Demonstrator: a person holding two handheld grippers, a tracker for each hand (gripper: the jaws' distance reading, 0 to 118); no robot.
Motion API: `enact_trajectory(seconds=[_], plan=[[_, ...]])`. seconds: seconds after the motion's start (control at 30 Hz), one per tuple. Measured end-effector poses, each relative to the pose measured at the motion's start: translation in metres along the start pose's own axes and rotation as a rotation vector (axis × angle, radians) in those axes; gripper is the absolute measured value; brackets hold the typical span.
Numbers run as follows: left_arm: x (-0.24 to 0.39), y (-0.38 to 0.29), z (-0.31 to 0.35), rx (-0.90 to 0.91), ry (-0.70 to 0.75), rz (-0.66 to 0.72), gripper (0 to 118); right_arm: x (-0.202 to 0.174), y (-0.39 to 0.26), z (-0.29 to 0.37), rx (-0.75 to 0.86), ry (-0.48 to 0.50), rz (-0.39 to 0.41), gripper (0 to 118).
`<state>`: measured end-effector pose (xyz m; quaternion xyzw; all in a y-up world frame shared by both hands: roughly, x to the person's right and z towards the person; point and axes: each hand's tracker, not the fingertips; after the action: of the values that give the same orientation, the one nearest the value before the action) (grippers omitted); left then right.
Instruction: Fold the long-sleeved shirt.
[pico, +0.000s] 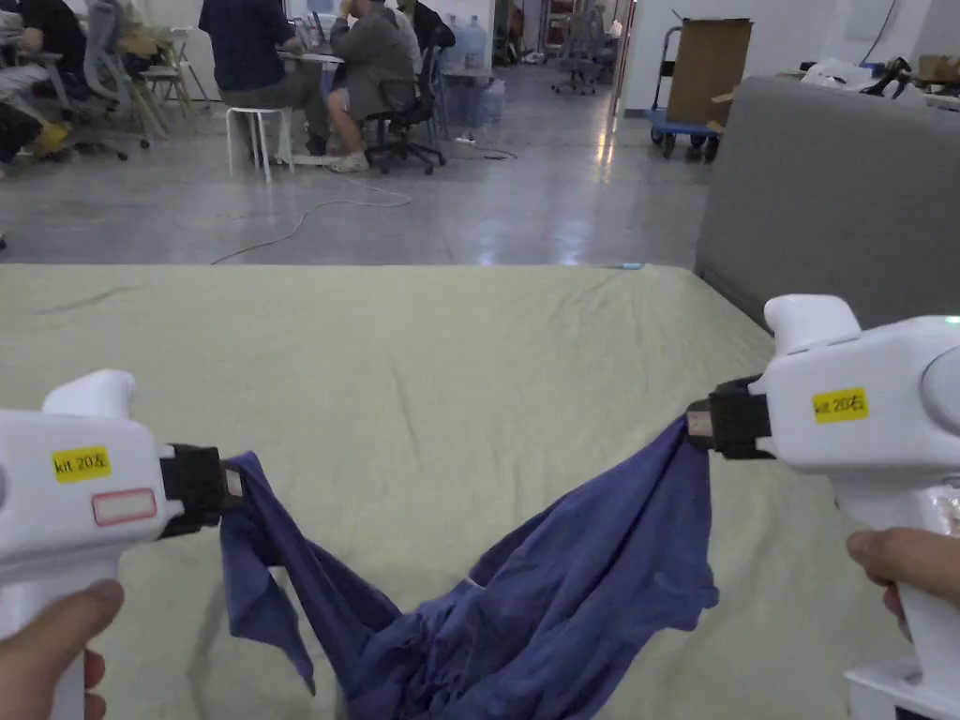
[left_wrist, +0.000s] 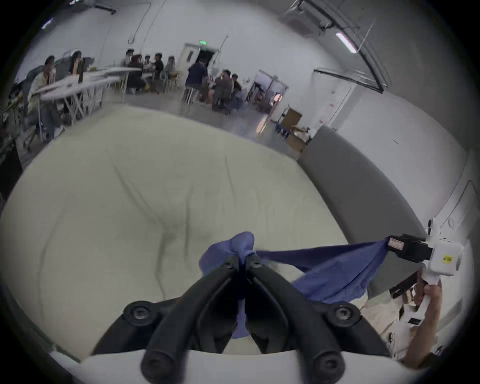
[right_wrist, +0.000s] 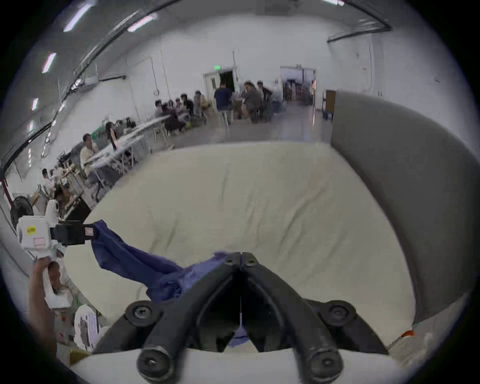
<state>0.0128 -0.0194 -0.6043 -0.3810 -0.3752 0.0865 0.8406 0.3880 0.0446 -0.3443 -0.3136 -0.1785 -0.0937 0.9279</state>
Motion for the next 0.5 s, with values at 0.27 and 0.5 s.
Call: enact_trajectory(seconds=[0.27, 0.5], plan=[[0.012, 0.146, 0.064, 0.232, 0.058, -0.041, 0, -0.005, 0.12, 0.054, 0.167, -0.174, 0.072, 0], [-0.003, 0.268, 0.091, 0.346, 0.22, 0.012, 0, 0.03, 0.238, 0.046, 0.153, -0.255, -0.044, 0]])
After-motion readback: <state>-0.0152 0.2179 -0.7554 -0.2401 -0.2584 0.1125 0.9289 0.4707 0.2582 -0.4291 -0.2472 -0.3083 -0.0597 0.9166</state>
